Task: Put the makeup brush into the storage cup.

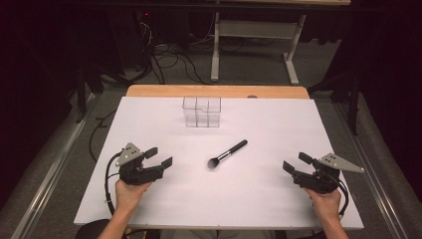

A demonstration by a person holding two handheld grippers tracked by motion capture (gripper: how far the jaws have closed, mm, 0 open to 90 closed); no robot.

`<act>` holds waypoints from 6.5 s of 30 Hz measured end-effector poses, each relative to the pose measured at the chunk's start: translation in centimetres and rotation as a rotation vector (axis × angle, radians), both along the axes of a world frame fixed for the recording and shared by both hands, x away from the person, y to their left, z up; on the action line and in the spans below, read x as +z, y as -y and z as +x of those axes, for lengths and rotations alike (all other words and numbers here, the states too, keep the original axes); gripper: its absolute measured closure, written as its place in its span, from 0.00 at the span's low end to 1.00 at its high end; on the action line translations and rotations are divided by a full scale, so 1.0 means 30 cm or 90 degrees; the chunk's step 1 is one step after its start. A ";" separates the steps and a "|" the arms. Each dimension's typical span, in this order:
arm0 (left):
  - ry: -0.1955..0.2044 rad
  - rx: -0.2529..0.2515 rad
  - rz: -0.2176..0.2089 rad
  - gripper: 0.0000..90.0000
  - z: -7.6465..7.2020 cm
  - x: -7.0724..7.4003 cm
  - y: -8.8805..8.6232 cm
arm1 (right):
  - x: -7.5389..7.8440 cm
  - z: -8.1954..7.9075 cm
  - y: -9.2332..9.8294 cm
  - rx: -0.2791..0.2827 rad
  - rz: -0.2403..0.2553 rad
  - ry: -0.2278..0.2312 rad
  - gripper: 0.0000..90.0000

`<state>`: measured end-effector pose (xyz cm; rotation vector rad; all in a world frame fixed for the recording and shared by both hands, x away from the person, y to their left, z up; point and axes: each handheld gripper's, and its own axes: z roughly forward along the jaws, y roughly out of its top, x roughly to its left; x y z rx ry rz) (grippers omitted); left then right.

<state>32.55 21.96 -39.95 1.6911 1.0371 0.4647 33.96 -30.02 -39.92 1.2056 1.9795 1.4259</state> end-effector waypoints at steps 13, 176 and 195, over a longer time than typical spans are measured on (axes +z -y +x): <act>0.001 0.003 -0.006 0.33 -0.003 0.002 -0.006 | 0.020 0.025 -0.033 0.013 0.004 0.002 0.29; -0.002 -0.005 -0.012 0.32 0.006 -0.002 0.001 | 0.224 0.473 -0.623 0.254 -0.384 -0.191 0.32; -0.006 -0.005 -0.013 0.32 0.008 -0.004 -0.001 | 0.190 0.485 -0.633 0.286 -0.425 -0.214 0.33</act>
